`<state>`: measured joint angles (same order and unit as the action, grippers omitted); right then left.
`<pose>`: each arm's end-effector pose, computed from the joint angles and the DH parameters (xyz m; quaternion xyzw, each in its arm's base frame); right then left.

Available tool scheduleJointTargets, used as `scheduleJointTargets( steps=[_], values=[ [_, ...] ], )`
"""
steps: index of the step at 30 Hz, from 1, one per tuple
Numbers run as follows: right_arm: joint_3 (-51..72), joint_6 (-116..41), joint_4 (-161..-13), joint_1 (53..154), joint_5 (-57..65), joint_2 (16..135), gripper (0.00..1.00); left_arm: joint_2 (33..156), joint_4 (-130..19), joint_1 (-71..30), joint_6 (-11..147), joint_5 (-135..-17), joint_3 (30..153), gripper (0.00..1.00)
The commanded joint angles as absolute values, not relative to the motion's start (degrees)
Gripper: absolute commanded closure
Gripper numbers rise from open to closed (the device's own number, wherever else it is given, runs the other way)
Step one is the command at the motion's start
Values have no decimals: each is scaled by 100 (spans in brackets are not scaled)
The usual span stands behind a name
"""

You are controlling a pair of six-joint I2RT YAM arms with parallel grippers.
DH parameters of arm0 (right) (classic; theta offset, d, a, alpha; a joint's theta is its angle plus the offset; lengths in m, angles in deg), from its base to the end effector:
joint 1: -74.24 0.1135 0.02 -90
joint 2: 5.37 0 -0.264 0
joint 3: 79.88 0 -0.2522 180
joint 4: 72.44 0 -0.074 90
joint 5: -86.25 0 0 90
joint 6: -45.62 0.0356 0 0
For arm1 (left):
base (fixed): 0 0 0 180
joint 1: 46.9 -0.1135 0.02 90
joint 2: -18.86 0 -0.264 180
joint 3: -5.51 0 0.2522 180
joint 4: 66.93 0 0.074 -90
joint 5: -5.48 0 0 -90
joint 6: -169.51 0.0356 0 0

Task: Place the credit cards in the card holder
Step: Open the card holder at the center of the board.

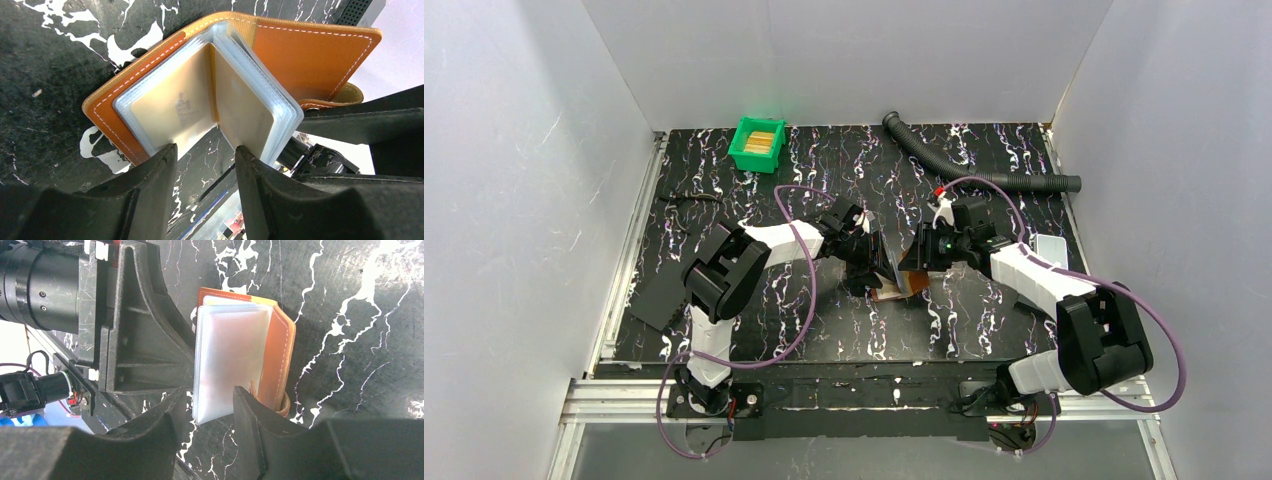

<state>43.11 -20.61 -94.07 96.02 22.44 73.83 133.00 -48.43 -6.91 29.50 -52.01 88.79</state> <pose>0.2546 0.1187 0.2042 -0.0733 0.8974 0.3400 0.2715 0.3035 -0.2796 0.1461 0.0182 0.9053 -0.4213 0.0501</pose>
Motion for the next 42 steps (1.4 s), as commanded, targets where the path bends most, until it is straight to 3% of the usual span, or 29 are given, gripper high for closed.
scheduleJointTargets(
  steps=[1,12,24,28,35,39,42],
  values=[
    [4325,-2131,-9204,9672,2421,7508,51,13276,-4714,-691,3070,-5410,8918,55],
    [4232,-2114,-9141,9806,2292,7755,53,13276,-4745,-693,3055,-5397,8918,55],
    [4286,-2090,-9095,9802,2336,7793,79,13237,-4732,-693,3098,-5405,8861,54],
    [4306,-2096,-9090,9799,2439,7690,68,13080,-4699,-712,3129,-5369,8849,51],
    [4311,-2153,-9162,9756,2415,7619,68,12811,-4532,-821,3217,-5458,8872,49],
    [4342,-2141,-9165,9710,2452,7565,75,12794,-4557,-852,3198,-5465,8802,49],
    [4375,-2153,-9167,9678,2466,7563,88,12713,-4640,-875,3141,-5430,8738,46]
  ],
)
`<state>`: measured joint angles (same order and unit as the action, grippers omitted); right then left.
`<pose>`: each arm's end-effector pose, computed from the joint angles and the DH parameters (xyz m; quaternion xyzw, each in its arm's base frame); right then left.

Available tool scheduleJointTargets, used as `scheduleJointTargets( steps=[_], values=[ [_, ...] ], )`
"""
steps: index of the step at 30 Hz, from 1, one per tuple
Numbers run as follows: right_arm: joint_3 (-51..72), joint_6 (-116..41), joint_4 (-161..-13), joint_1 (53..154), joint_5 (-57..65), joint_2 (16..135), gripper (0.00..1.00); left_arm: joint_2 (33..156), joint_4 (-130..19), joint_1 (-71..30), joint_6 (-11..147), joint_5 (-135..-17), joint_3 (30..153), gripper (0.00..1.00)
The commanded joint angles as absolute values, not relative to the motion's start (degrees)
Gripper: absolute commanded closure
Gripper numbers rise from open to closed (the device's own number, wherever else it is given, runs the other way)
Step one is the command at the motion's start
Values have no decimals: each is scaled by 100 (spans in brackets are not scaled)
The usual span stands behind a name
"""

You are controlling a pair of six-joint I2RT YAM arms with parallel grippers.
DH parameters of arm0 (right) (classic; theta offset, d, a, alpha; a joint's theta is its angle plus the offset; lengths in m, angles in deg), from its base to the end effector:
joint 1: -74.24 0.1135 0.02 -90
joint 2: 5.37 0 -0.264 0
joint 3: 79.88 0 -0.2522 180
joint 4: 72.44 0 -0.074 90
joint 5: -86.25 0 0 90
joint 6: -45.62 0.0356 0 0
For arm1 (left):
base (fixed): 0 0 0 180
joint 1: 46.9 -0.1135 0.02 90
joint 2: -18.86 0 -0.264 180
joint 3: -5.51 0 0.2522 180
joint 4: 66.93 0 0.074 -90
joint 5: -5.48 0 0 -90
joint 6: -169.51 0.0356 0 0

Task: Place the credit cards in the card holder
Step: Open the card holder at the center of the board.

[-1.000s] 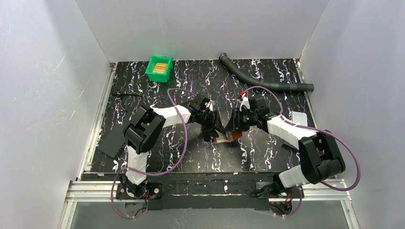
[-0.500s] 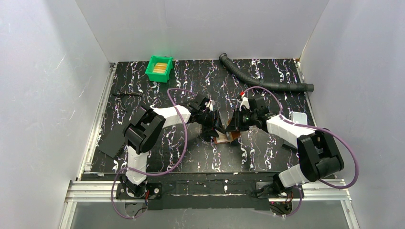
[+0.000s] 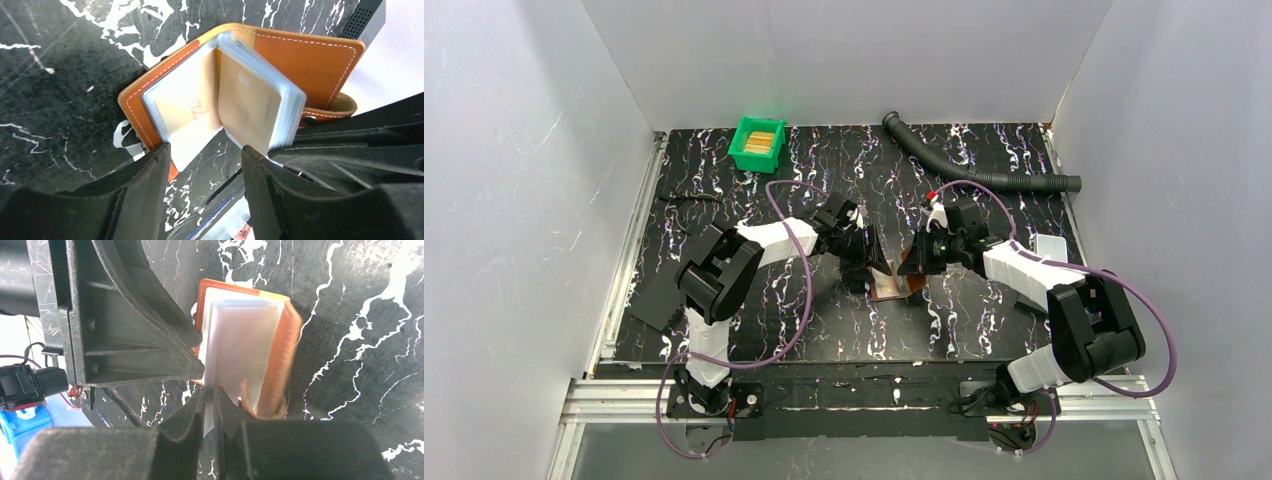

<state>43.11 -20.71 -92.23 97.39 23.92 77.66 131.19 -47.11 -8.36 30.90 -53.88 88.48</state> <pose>0.2585 0.1285 0.1892 -0.0859 0.9001 0.3484 0.2471 0.3082 -0.2687 0.1549 0.0125 0.9085 -0.4112 0.0730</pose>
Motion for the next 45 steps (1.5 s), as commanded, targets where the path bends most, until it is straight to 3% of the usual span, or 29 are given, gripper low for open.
scheduleJointTargets(
  steps=[1,4,11,20,28,33,37,41,45],
  values=[
    [4388,-2147,-9153,9674,2485,7566,92,12678,-4664,-877,3118,-5421,8741,45],
    [4416,-2126,-9108,9674,2529,7563,98,12606,-4712,-879,3045,-5368,8817,40],
    [4393,-2129,-9085,9660,2583,7557,99,12738,-4580,-808,2941,-5483,9178,29],
    [4423,-2104,-9037,9664,2610,7569,99,13026,-3961,-656,2943,-6256,9544,33],
    [4382,-2135,-9078,9662,2567,7563,99,12948,-3824,-656,3101,-6482,9460,44],
    [4369,-2131,-9080,9664,2604,7579,98,13149,-3739,-656,3136,-6391,9621,41],
    [4287,-2156,-9159,9662,2604,7584,86,13255,-3692,-656,3126,-6429,9612,42],
    [4237,-2196,-9213,9664,2588,7607,72,13242,-3531,-656,3249,-6560,9585,50],
    [4232,-2193,-9185,9663,2605,7648,68,13225,-3507,-656,3296,-6582,9533,56]
  ],
)
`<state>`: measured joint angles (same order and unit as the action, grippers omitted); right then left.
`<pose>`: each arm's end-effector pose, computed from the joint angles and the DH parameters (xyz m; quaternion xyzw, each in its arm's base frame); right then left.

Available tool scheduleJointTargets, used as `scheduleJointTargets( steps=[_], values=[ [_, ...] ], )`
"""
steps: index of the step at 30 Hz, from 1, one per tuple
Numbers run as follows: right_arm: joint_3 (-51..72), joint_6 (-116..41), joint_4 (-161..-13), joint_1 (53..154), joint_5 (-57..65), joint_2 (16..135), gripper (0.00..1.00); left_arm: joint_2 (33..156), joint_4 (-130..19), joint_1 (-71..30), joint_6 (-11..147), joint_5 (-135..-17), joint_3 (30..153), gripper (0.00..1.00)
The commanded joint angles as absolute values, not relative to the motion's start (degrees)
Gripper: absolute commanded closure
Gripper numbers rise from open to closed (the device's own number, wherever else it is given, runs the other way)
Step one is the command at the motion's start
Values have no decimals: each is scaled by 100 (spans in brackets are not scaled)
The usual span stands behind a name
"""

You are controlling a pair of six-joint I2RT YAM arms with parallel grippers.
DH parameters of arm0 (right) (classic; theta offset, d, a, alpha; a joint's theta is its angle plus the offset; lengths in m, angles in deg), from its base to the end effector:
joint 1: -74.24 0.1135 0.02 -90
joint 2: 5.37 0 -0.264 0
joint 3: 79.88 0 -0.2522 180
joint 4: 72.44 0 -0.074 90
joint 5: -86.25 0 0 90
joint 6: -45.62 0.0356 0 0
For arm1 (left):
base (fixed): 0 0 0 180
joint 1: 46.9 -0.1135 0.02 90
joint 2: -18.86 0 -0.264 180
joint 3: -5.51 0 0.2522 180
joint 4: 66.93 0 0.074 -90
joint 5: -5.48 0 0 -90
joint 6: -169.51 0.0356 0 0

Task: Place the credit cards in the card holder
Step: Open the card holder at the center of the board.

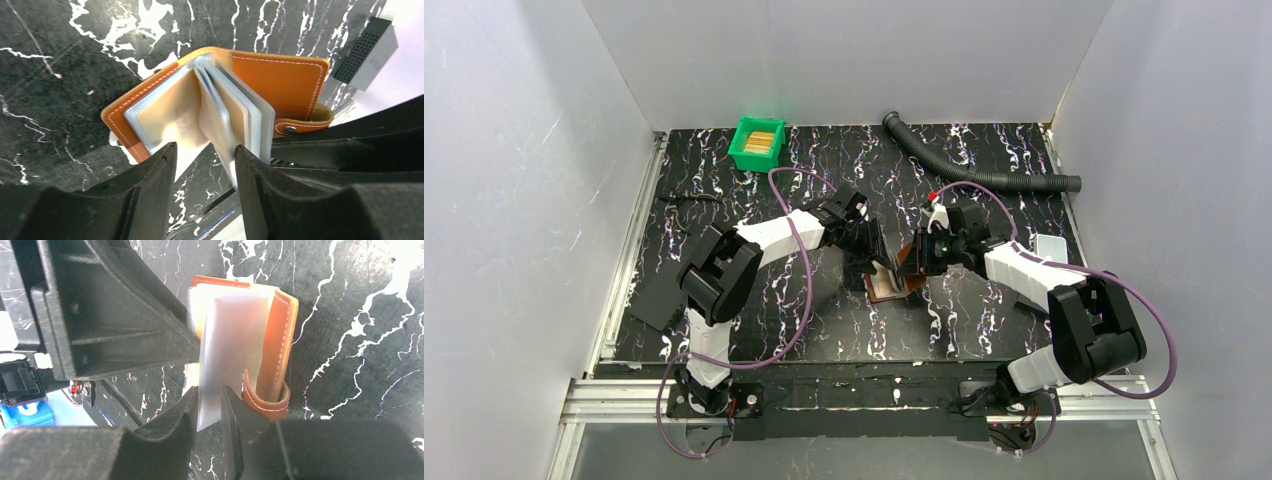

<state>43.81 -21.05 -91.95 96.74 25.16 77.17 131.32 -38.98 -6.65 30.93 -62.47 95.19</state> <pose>0.2570 0.1251 0.1885 -0.0875 0.8977 0.3550 0.2460 0.3128 -0.2823 0.1770 -0.0031 0.9267 -0.3595 0.1095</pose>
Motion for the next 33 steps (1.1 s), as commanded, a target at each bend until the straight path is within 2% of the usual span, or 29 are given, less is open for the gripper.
scheduleJointTargets(
  steps=[1,8,20,24,30,33],
  values=[
    [4232,-2196,-9183,9660,2606,7654,68,13233,-3514,-657,3299,-6568,9535,57],
    [4232,-2222,-9187,9673,2627,7696,60,13235,-3523,-660,3316,-6527,9537,59],
    [4313,-2264,-9209,9692,2569,7637,55,13110,-3631,-647,3302,-6369,9574,54],
    [4291,-2264,-9249,9692,2509,7583,60,13107,-3624,-647,3306,-6398,9519,55],
    [4299,-2281,-9325,9692,2393,7600,81,13034,-3654,-647,3294,-6396,9440,57],
    [4311,-2299,-9360,9692,2330,7587,81,12935,-3691,-643,3291,-6311,9441,57]
  ],
)
